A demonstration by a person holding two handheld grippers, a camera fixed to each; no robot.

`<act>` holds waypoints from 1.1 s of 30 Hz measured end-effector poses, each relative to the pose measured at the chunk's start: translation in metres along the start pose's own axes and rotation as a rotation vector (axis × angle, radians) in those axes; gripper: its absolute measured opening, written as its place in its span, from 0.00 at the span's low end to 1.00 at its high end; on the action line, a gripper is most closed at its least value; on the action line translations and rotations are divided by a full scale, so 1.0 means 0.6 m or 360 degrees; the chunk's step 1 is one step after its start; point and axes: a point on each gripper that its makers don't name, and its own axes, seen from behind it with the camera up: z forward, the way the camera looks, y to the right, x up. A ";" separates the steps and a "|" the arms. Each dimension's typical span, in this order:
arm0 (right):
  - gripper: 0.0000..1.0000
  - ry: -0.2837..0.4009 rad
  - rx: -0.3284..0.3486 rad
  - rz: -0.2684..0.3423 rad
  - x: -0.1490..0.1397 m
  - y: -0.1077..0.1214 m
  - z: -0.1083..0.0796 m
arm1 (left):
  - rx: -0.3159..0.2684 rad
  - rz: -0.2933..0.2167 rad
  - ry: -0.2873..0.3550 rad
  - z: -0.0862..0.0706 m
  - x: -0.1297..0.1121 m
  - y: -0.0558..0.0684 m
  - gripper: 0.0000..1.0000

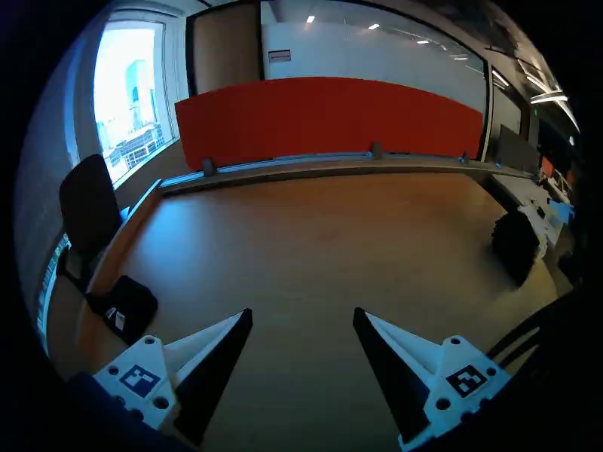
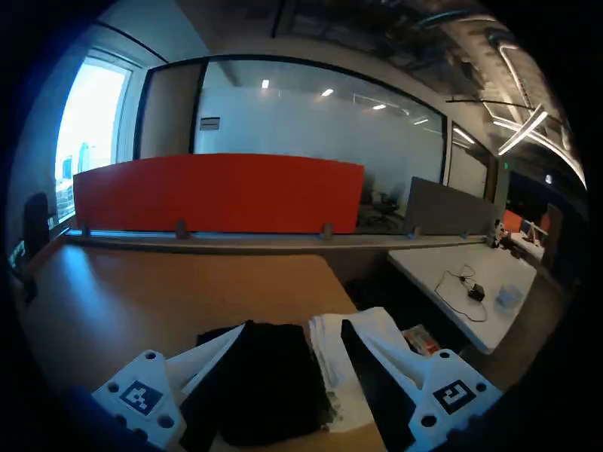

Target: Fold towel

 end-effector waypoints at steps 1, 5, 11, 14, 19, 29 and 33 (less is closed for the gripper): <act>0.88 0.0008 0.0005 0.0003 0.004 -0.004 0.000 | 0.0000 -0.0001 0.0003 0.000 0.001 -0.001 1.00; 0.88 0.0041 0.0025 0.0004 0.021 -0.021 0.002 | 0.0001 -0.0003 0.0014 0.001 0.003 -0.003 1.00; 0.88 0.0097 0.0065 -0.0025 0.050 -0.065 -0.001 | 0.0014 -0.0007 0.0052 0.002 0.012 -0.011 1.00; 0.88 0.0127 0.0095 -0.0036 0.066 -0.093 -0.004 | 0.0017 -0.0011 0.0076 0.004 0.018 -0.014 1.00; 0.88 0.0167 0.0146 -0.0039 0.089 -0.144 -0.006 | 0.0024 -0.0019 0.0126 0.006 0.032 -0.021 1.00; 0.88 0.0213 0.0237 -0.0068 0.120 -0.245 -0.015 | 0.0050 -0.0018 0.0259 0.011 0.072 -0.038 1.00; 0.88 0.0230 0.0269 -0.0067 0.129 -0.285 -0.019 | 0.0055 -0.0032 0.0314 0.012 0.091 -0.045 1.00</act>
